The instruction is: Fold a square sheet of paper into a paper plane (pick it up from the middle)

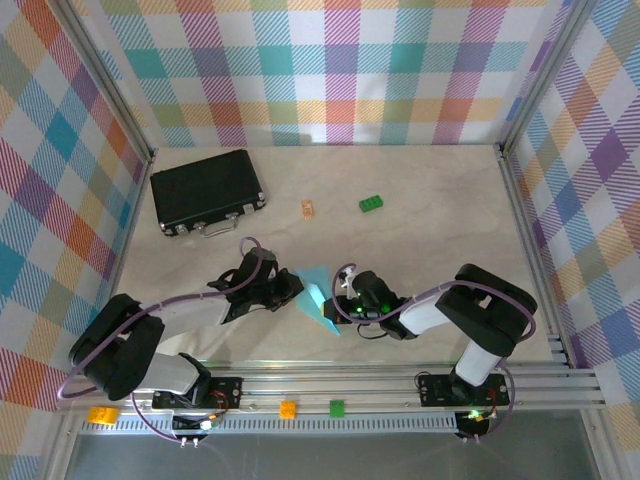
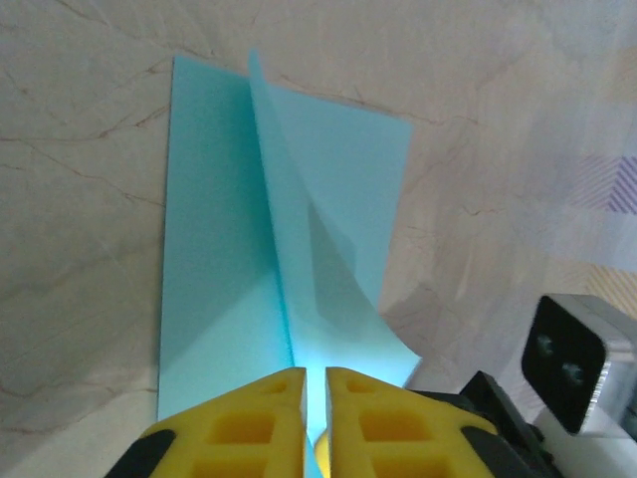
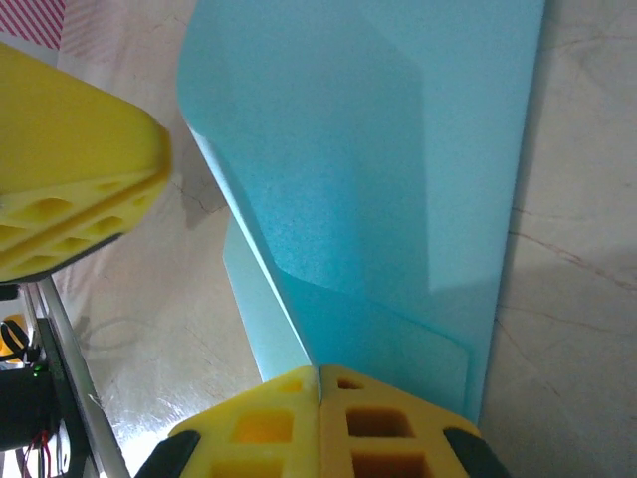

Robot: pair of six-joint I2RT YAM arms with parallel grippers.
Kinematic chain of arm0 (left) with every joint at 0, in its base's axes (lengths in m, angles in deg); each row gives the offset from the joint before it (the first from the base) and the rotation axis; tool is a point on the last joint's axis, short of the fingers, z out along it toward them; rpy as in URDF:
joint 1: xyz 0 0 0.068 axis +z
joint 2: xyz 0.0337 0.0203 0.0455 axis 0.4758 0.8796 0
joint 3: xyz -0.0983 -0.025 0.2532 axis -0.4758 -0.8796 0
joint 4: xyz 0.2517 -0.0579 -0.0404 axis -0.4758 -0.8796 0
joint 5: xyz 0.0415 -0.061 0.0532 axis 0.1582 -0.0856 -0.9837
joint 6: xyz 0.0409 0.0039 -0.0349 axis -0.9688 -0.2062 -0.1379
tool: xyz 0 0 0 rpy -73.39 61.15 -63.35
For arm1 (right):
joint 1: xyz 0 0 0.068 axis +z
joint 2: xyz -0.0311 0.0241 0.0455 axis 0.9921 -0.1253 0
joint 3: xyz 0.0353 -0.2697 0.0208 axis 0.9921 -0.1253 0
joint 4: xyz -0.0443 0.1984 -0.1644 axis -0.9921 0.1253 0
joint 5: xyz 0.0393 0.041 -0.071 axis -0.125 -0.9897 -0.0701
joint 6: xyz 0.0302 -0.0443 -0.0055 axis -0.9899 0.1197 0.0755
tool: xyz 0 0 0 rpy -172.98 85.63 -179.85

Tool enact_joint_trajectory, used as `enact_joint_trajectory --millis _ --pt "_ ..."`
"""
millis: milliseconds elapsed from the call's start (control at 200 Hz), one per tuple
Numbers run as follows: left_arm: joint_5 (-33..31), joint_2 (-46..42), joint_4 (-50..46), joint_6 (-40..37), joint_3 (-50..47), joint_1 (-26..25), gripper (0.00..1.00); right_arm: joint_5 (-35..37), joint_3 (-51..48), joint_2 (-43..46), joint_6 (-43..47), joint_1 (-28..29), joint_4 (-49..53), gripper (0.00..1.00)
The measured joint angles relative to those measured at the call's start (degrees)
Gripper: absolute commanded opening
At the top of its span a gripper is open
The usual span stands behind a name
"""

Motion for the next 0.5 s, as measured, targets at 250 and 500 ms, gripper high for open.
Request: enact_joint_trajectory --millis 250,500 --pt "1.4 4.7 3.0 0.0 0.2 -0.5 0.08 1.1 -1.9 0.0 -2.1 0.0 -3.3 0.00" --pt "2.8 8.7 4.9 -0.2 1.7 -0.9 0.05 2.0 -2.7 0.0 -3.2 0.0 -4.9 0.00"
